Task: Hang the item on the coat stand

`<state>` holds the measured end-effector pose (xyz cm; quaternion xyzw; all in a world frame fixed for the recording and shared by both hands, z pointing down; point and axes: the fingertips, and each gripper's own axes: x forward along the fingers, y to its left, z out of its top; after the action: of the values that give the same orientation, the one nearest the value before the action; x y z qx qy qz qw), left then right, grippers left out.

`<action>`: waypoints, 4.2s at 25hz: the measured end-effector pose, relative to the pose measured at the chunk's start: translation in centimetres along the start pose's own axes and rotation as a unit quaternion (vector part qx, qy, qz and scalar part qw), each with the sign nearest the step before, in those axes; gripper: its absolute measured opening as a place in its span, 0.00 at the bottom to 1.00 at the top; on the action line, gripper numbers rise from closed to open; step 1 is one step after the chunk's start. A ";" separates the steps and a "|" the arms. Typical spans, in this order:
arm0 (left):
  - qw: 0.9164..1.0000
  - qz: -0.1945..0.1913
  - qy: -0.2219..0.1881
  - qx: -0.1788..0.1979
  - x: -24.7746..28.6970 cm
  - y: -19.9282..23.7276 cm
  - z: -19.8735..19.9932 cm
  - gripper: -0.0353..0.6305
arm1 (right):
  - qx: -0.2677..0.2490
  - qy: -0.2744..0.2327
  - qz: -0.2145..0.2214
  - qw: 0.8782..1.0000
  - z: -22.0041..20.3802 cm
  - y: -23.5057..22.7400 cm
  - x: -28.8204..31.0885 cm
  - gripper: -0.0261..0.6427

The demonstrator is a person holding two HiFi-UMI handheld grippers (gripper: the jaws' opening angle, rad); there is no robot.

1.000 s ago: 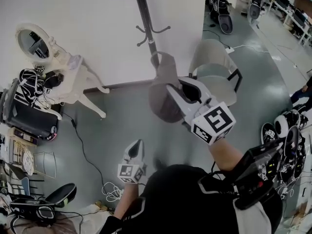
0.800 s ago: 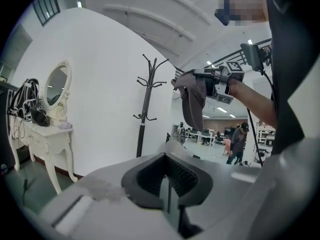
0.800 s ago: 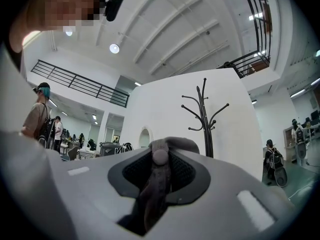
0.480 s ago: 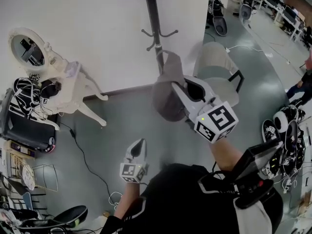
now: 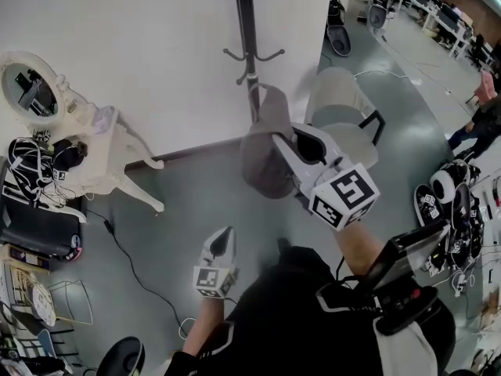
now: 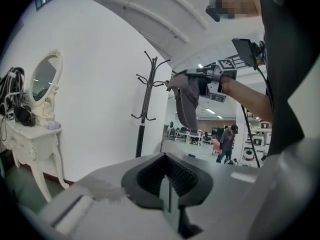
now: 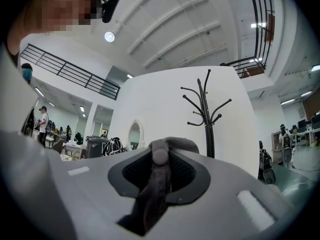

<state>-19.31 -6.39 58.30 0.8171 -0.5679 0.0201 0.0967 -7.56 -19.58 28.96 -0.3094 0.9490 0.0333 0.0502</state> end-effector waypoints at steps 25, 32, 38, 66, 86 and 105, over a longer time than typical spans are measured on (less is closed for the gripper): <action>0.999 0.001 0.031 0.009 12.2 10.2 -0.2 0.09 | 0.026 0.029 -0.012 0.999 -6.4 -7.9 12.0 0.17; 0.998 0.020 0.055 0.000 14.5 13.5 -1.9 0.09 | 0.030 0.045 -0.017 0.998 -9.3 -9.9 14.3 0.17; 0.997 0.035 0.074 0.017 14.4 17.1 -2.4 0.08 | 0.035 0.072 -0.061 0.995 -12.0 -10.4 16.4 0.17; 0.994 -0.046 0.101 -0.020 14.9 24.2 -5.1 0.09 | 0.057 0.141 -0.216 0.964 -21.1 -13.4 20.4 0.17; 0.997 -0.018 0.071 -0.002 16.8 26.0 -1.9 0.09 | 0.051 0.198 -0.249 0.947 -28.6 -17.8 22.0 0.17; 0.996 0.043 0.072 -0.010 14.3 26.7 -1.6 0.08 | 0.052 0.268 -0.239 0.932 -35.7 -20.4 23.5 0.16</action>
<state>-39.04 -28.30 65.48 0.7873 -0.5945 0.0777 0.1442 -17.03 -53.07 61.04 -0.5214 0.8255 -0.1135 -0.1837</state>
